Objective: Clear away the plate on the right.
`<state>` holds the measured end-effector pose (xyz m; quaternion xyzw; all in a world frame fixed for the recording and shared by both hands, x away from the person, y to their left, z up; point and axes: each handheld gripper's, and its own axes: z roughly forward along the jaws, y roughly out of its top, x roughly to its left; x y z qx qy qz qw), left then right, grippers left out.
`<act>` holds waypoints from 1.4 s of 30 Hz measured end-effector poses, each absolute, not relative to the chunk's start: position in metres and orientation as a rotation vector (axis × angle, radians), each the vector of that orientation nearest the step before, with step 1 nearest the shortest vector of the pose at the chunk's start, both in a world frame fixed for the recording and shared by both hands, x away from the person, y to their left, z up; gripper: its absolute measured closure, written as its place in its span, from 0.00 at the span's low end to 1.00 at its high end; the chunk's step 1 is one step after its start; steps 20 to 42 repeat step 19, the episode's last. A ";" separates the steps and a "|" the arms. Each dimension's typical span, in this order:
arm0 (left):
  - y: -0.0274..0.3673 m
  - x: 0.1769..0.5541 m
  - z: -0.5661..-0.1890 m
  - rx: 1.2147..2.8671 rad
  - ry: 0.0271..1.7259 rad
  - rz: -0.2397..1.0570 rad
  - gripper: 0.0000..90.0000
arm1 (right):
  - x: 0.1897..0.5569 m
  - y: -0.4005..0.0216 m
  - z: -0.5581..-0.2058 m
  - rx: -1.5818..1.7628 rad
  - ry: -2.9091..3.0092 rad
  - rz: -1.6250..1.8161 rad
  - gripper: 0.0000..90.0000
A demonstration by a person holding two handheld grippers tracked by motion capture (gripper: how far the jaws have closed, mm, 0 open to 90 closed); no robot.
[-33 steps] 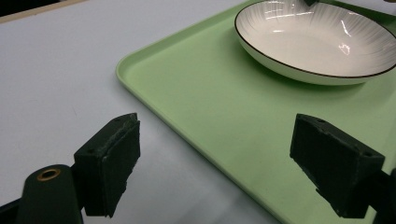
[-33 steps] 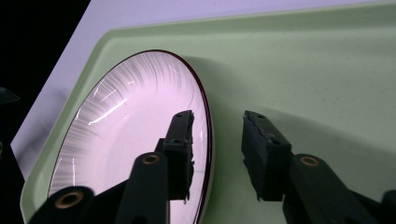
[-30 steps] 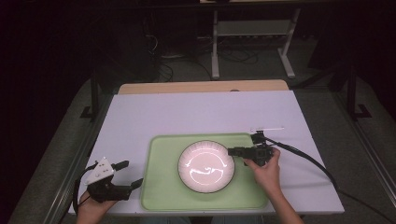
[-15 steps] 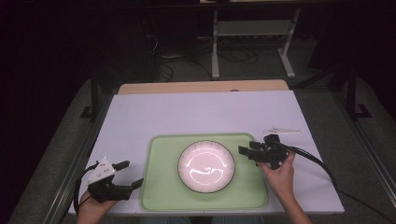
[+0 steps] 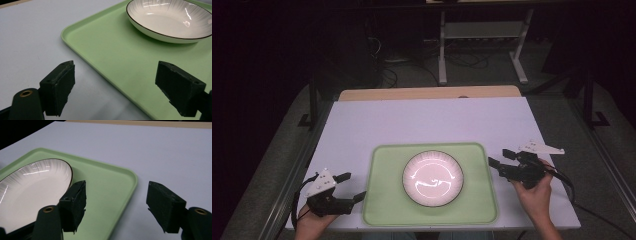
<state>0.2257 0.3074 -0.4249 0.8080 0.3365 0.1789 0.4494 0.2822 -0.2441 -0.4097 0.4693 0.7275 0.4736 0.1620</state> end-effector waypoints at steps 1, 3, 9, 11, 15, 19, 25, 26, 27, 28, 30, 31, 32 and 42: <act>0.307 0.226 -0.425 1.998 0.833 0.442 0.18 | 0.280 -0.247 -0.410 1.336 2.069 1.351 0.34; 0.308 0.226 -0.425 1.998 0.835 0.441 0.18 | 0.277 -0.251 -0.410 1.322 2.060 1.349 0.33; 0.308 0.226 -0.425 1.996 0.848 0.454 0.18 | 0.266 -0.257 -0.409 1.261 2.067 1.336 0.31; 0.309 0.227 -0.425 1.996 0.848 0.457 0.18 | 0.263 -0.258 -0.410 1.248 2.071 1.325 0.31; 0.309 0.226 -0.424 1.994 0.849 0.458 0.18 | 0.255 -0.261 -0.413 1.228 2.078 1.309 0.31; 0.309 0.226 -0.424 1.993 0.848 0.460 0.18 | 0.249 -0.265 -0.417 1.233 2.079 1.300 0.31; 0.309 0.226 -0.424 1.993 0.848 0.460 0.18 | 0.249 -0.265 -0.417 1.233 2.079 1.300 0.31; 0.309 0.226 -0.424 1.993 0.848 0.460 0.18 | 0.249 -0.265 -0.417 1.233 2.079 1.300 0.31; 0.309 0.226 -0.424 1.993 0.848 0.460 0.18 | 0.249 -0.265 -0.417 1.233 2.079 1.300 0.31; 0.309 0.226 -0.424 1.993 0.848 0.460 0.18 | 0.249 -0.265 -0.417 1.233 2.079 1.300 0.31; 0.309 0.226 -0.424 1.993 0.848 0.460 0.18 | 0.249 -0.265 -0.417 1.233 2.079 1.300 0.31; 0.309 0.226 -0.424 1.993 0.848 0.460 0.18 | 0.249 -0.265 -0.417 1.233 2.079 1.300 0.31; 0.309 0.226 -0.424 1.993 0.848 0.460 0.18 | 0.249 -0.265 -0.417 1.233 2.079 1.300 0.31; 0.309 0.226 -0.424 1.993 0.848 0.460 0.18 | 0.249 -0.265 -0.417 1.233 2.079 1.300 0.31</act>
